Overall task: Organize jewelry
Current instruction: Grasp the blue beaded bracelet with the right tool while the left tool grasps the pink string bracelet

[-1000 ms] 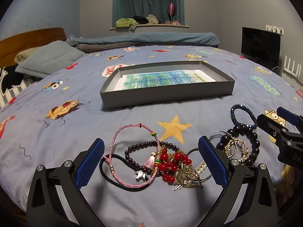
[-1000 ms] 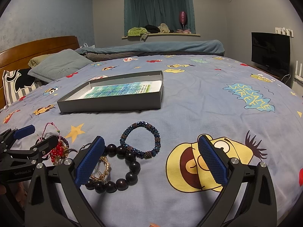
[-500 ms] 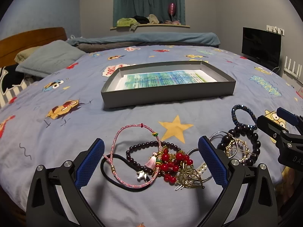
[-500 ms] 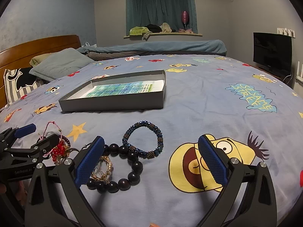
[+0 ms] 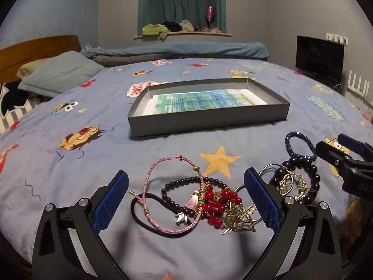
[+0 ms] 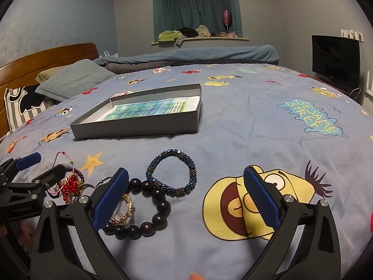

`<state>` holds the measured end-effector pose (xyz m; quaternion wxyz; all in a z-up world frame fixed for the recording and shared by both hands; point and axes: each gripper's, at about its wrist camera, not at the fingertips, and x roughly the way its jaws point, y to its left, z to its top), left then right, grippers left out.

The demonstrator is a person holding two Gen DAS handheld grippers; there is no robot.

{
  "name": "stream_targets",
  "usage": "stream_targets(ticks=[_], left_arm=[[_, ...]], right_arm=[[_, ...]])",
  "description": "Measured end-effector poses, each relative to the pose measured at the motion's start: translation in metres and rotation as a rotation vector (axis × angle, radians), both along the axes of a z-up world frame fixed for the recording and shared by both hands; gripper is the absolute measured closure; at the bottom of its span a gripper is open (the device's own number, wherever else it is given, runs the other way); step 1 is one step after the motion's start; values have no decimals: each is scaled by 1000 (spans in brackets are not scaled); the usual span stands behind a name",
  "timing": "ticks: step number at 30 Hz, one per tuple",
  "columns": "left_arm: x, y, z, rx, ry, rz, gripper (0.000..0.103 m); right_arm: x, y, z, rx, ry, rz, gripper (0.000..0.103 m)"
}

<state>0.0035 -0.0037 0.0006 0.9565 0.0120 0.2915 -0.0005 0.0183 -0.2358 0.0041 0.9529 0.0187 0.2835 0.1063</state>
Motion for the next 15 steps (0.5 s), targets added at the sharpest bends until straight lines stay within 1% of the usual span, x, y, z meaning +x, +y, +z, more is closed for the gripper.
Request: stream_targets(ticks=[5, 8, 9, 10, 11, 12, 13, 14, 15], left_arm=[[2, 13, -1, -7, 16, -2, 7], [4, 25, 4, -33, 5, 0, 8], [4, 28, 6, -41, 1, 3, 8], [6, 31, 7, -41, -1, 8, 10], [8, 33, 7, -35, 1, 9, 19], [11, 34, 6, -27, 9, 10, 25], [14, 35, 4, -17, 25, 11, 37], [17, 36, 2, -16, 39, 8, 42], [19, 36, 0, -19, 48, 5, 44]], right_arm=[[8, -9, -1, 24, 25, -16, 7], [12, -12, -1, 33, 32, -21, 15], [14, -13, -2, 30, 38, -22, 20], [16, -13, -2, 29, 44, -22, 28], [18, -12, -4, 26, 56, -19, 31], [20, -12, -5, 25, 68, -16, 36], [23, -10, -7, 23, 83, -9, 43], [25, -9, -8, 21, 88, -6, 45], [26, -8, -9, 15, 94, -3, 50]])
